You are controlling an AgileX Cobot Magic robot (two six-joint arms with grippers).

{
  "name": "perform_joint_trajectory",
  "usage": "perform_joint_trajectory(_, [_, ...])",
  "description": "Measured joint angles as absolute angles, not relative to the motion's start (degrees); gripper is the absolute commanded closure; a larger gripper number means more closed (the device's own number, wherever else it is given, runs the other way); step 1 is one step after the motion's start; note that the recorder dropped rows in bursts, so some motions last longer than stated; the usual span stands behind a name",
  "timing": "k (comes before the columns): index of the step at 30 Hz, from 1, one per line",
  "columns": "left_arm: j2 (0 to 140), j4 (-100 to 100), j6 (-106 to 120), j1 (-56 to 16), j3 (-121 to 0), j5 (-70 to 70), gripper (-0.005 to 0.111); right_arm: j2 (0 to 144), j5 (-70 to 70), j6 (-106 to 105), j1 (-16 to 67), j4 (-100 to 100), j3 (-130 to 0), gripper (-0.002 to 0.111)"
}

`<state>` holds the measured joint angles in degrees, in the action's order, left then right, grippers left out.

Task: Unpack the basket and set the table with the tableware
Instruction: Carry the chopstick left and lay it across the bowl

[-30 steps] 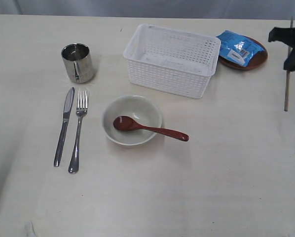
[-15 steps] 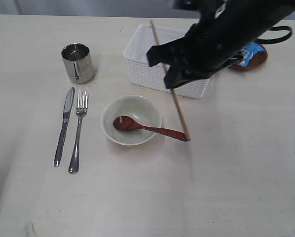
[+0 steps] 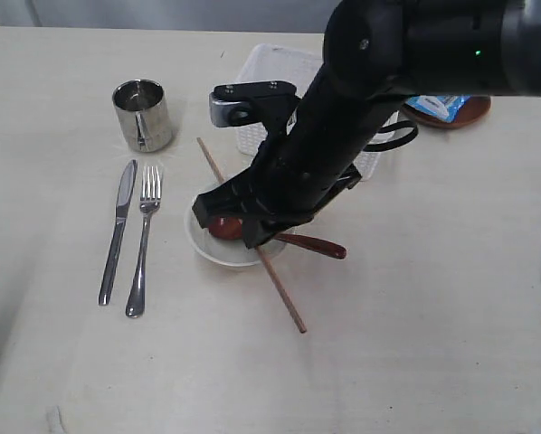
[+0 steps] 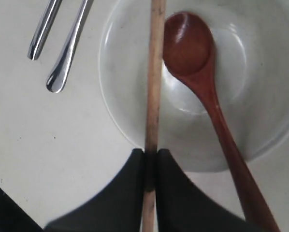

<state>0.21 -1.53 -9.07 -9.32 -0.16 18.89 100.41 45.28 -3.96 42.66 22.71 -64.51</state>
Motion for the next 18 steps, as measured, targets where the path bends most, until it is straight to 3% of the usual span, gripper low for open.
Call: perform_joint_trajectory(18, [0.21, -1.53, -9.07, -9.32, -0.16, 18.89, 0.107, 110.41, 47.89, 3.40, 42.93, 17.71, -75.55, 0.109])
